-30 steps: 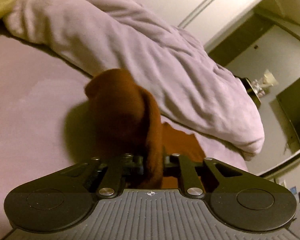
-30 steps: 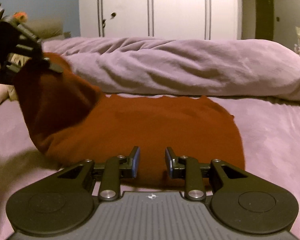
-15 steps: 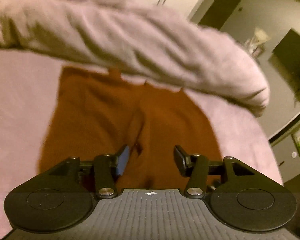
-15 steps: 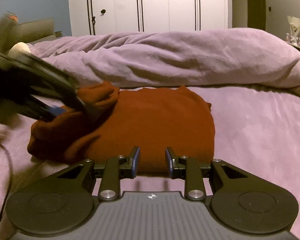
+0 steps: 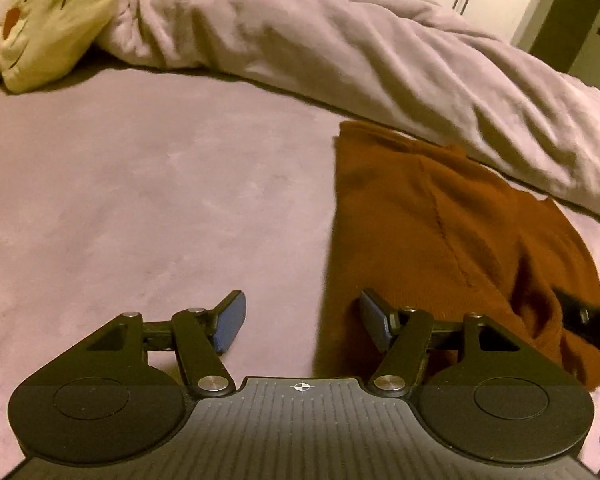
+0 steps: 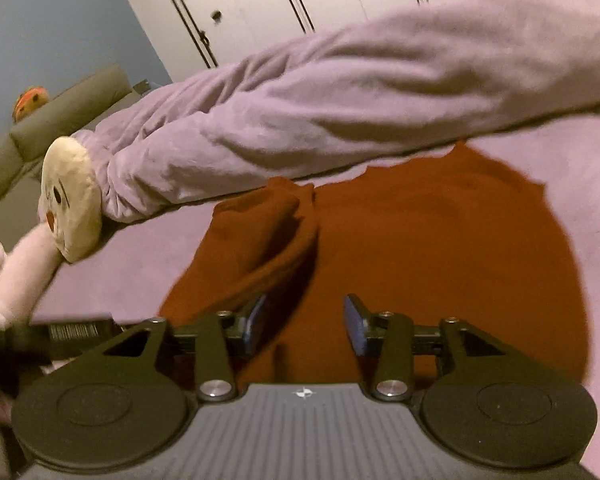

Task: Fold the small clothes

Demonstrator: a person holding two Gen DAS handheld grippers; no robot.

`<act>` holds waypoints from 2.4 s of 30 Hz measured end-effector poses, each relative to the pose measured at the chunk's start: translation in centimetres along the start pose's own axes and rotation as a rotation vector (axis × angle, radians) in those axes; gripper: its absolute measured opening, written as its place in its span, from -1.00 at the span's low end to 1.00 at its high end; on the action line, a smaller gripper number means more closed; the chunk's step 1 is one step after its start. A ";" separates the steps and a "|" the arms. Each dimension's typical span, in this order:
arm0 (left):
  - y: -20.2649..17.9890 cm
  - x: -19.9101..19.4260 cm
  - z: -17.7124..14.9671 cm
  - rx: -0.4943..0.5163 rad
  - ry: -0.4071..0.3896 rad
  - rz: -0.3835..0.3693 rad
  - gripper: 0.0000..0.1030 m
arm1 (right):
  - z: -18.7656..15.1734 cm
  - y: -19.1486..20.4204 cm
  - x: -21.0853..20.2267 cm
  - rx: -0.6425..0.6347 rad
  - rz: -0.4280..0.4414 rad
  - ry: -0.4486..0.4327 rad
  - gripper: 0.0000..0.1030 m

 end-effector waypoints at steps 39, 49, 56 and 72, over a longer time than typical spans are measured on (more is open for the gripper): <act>-4.1 -1.3 -5.2 0.103 0.003 -0.093 0.51 | 7.4 2.2 -0.9 -0.291 -0.136 -0.158 -0.81; -6.1 -0.9 -5.9 0.137 0.010 -0.089 0.49 | 4.2 -8.9 -0.5 -0.079 -0.236 0.001 -0.64; -6.1 -0.7 -6.0 0.130 0.015 -0.083 0.50 | 0.6 -13.7 -4.4 0.459 0.114 -0.072 -0.01; -6.5 -0.3 -6.1 0.136 0.026 -0.053 0.53 | 1.1 -11.2 -1.3 0.502 0.288 -0.028 -0.37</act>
Point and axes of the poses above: each gripper's, at about its wrist camera, not at the fingertips, and x roughly the way its jaws point, y to its left, z to its top, the point moved 5 cm from there along x, roughly the way its jaws point, and after that the axes turned 3 degrees about -x, right-handed, at the moved point
